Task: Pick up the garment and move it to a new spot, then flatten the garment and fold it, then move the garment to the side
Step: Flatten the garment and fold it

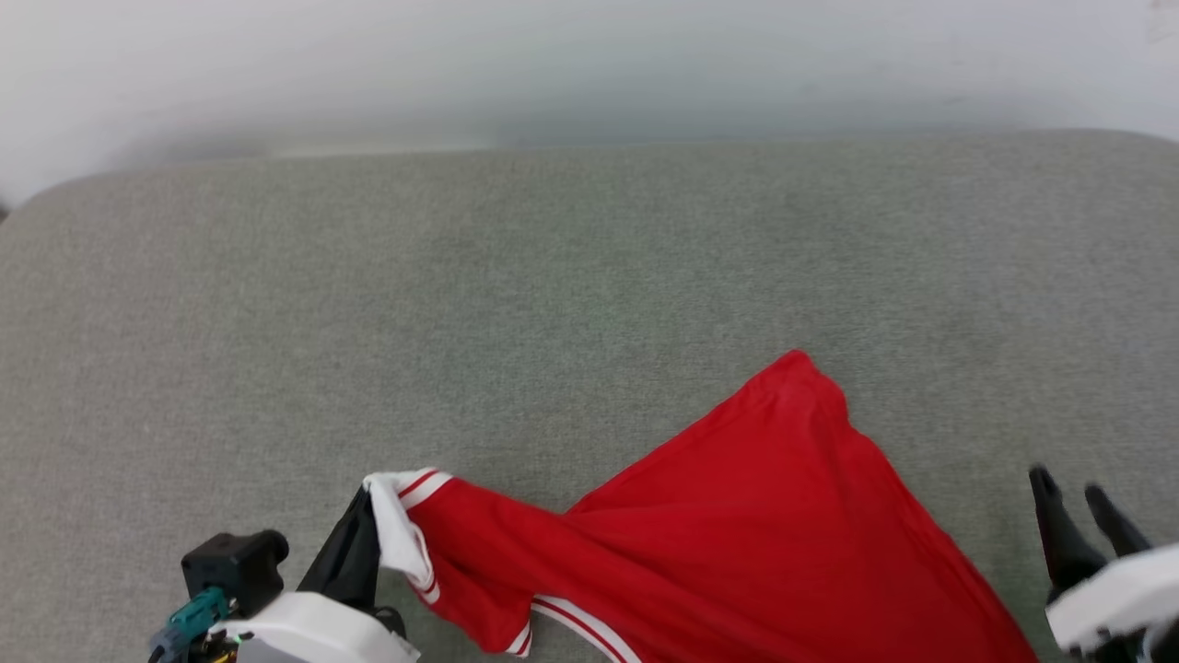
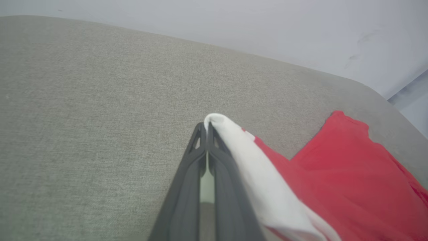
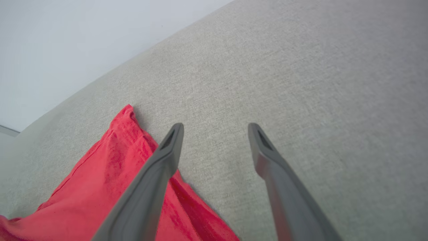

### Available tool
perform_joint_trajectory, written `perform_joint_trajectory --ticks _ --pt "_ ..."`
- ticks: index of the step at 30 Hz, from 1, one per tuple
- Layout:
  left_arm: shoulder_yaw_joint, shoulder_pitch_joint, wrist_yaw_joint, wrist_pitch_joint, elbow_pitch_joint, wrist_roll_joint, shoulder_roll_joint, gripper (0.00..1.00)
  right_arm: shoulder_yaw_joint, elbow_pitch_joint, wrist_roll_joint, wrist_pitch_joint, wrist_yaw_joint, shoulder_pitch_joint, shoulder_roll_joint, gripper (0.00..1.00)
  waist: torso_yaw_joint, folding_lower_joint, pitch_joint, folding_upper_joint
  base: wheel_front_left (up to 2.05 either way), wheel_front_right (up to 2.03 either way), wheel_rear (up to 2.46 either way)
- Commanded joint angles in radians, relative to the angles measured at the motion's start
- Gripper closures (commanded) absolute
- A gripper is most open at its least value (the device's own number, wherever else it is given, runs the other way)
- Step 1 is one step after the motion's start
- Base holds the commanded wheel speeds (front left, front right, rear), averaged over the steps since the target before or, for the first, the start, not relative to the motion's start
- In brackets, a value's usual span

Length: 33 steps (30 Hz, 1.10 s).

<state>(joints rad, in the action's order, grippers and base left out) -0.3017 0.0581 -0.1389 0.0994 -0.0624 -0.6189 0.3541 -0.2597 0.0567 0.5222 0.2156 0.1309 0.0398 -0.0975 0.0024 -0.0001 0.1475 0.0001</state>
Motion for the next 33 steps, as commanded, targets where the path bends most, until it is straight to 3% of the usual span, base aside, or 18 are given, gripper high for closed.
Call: perform_joint_trajectory --ticks 1,6,13,14,19,30,31,33 --pt "-0.003 -0.026 0.003 0.000 -0.011 0.008 -0.004 1.00 0.028 0.019 0.000 -0.004 0.000 -0.052 -0.028 0.00 0.020 0.0001 0.025 -0.0001 0.00 0.00 0.00" --pt "-0.024 -0.076 0.009 0.004 -0.031 0.024 -0.016 1.00 0.165 0.087 -0.007 0.075 0.000 -0.224 -0.142 0.00 0.053 0.0001 0.087 -0.0001 0.00 0.00 0.00" --pt "-0.048 -0.138 0.024 0.019 -0.030 0.036 -0.039 1.00 0.416 0.102 0.066 0.402 0.000 -0.449 -0.319 0.00 0.095 0.0001 0.161 -0.0001 0.00 0.00 0.00" --pt "-0.048 -0.138 0.024 0.019 -0.030 0.036 -0.039 1.00 0.416 0.102 0.066 0.402 0.000 -0.449 -0.319 0.00 0.095 0.0001 0.161 -0.0001 0.00 0.00 0.00" --pt "-0.064 -0.179 0.034 0.030 -0.026 0.045 -0.053 1.00 0.571 0.108 0.111 0.610 0.000 -0.591 -0.389 0.00 0.124 0.0001 0.217 -0.0001 0.00 0.00 0.00" --pt "-0.082 -0.227 0.050 0.046 0.008 0.045 -0.068 1.00 0.791 0.308 0.197 0.769 -0.001 -0.671 -0.422 0.00 0.145 0.0001 0.285 -0.0001 0.00 0.00 0.00" --pt "-0.083 -0.229 0.050 0.047 0.011 0.045 -0.068 1.00 0.804 0.320 0.204 0.780 -0.001 -0.672 -0.423 0.40 0.145 0.0001 0.286 -0.0001 0.00 0.00 0.00" --pt "-0.084 -0.230 0.051 0.050 0.016 0.044 -0.068 1.00 0.823 0.335 0.213 0.786 -0.001 -0.680 -0.425 1.00 0.144 0.0001 0.286 -0.0001 0.00 0.00 0.00"
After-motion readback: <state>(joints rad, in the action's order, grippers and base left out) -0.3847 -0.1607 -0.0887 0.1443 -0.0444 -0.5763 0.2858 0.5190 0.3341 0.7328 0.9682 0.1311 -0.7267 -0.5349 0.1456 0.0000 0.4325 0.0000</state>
